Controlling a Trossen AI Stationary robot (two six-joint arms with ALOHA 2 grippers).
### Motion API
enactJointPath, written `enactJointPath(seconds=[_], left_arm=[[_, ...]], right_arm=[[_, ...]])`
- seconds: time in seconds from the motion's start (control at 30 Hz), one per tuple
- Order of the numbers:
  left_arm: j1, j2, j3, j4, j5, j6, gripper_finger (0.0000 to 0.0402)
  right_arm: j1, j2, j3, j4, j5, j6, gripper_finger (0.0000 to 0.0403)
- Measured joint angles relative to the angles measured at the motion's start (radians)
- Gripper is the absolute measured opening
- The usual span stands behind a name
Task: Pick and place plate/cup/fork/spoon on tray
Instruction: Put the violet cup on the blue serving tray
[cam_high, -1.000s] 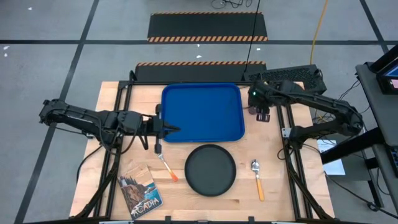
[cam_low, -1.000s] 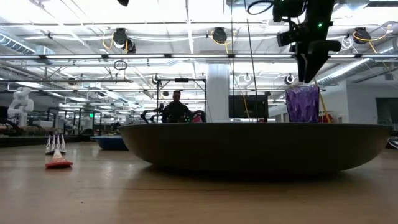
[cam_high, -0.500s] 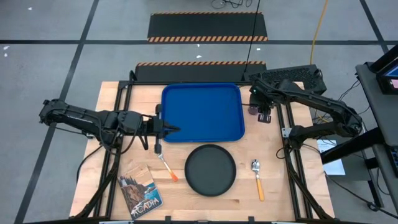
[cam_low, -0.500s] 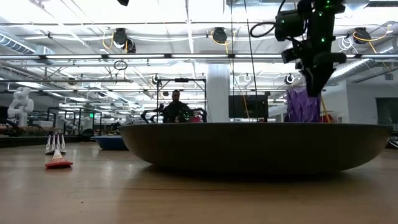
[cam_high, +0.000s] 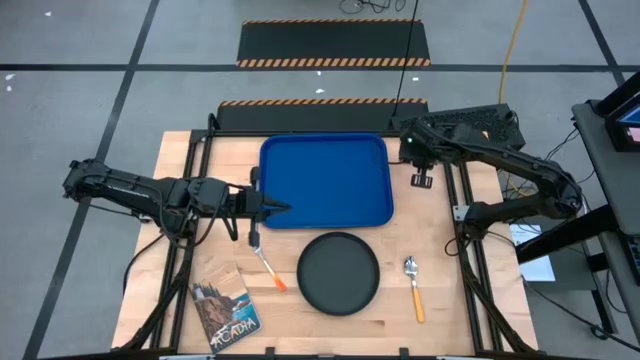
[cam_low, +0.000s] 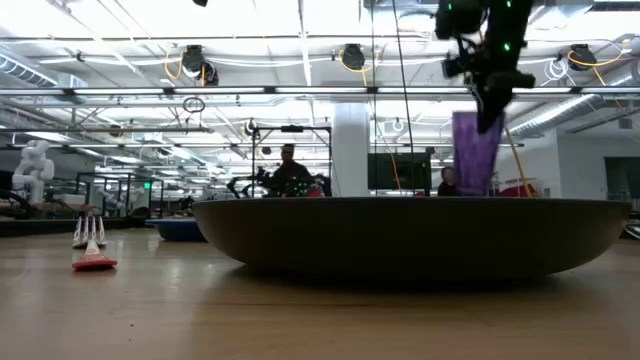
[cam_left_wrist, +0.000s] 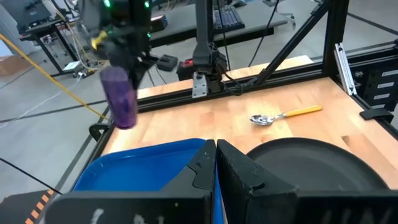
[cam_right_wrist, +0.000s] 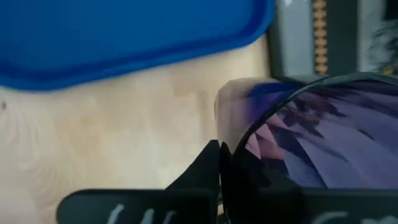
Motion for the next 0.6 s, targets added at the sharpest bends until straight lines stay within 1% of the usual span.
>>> enactJointPath(seconds=[0.07, 0.23, 0.43, 0.6], left_arm=[[0.0, 0.0, 0.0, 0.0, 0.0, 0.016, 0.0019], [0.016, 0.0, 0.0, 0.0, 0.0, 0.032, 0.0019], [0.058, 0.0, 0.0, -0.002, 0.0, 0.024, 0.0019], [0.08, 0.0, 0.0, -0.005, 0.0, 0.011, 0.0019]], right_arm=[[0.016, 0.019, 0.058, -0.013, 0.027, 0.007, 0.0004], [0.041, 0.1, 0.233, -0.062, 0.047, -0.002, 0.0003], [0.043, 0.243, 0.432, -0.111, 0.049, -0.048, 0.0002], [0.04, 0.369, 0.572, -0.145, 0.047, -0.105, 0.0001]])
